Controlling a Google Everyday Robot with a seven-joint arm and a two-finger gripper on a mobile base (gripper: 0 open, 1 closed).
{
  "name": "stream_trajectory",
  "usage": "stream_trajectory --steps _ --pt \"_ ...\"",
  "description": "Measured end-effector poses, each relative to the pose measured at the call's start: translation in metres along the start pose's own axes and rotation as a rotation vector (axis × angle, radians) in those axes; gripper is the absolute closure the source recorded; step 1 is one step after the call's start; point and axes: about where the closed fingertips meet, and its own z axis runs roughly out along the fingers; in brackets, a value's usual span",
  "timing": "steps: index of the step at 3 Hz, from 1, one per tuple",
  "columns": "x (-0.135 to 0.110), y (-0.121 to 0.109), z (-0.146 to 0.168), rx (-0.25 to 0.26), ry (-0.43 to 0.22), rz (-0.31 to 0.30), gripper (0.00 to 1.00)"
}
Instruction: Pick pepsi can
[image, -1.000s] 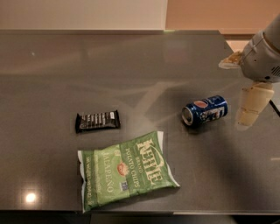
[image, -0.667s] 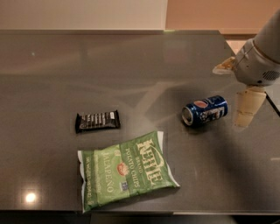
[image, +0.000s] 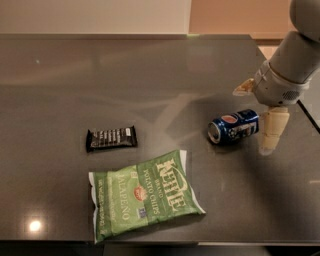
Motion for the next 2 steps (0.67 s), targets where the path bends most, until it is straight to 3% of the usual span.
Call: stream_trajectory --steps 1,2 --pt "-0.0003 -0.0021 0.0160 -0.027 0.024 -0.025 0.00" --pt "0.0010 -0.0021 0.0249 -0.043 0.042 -0.035 0.18"
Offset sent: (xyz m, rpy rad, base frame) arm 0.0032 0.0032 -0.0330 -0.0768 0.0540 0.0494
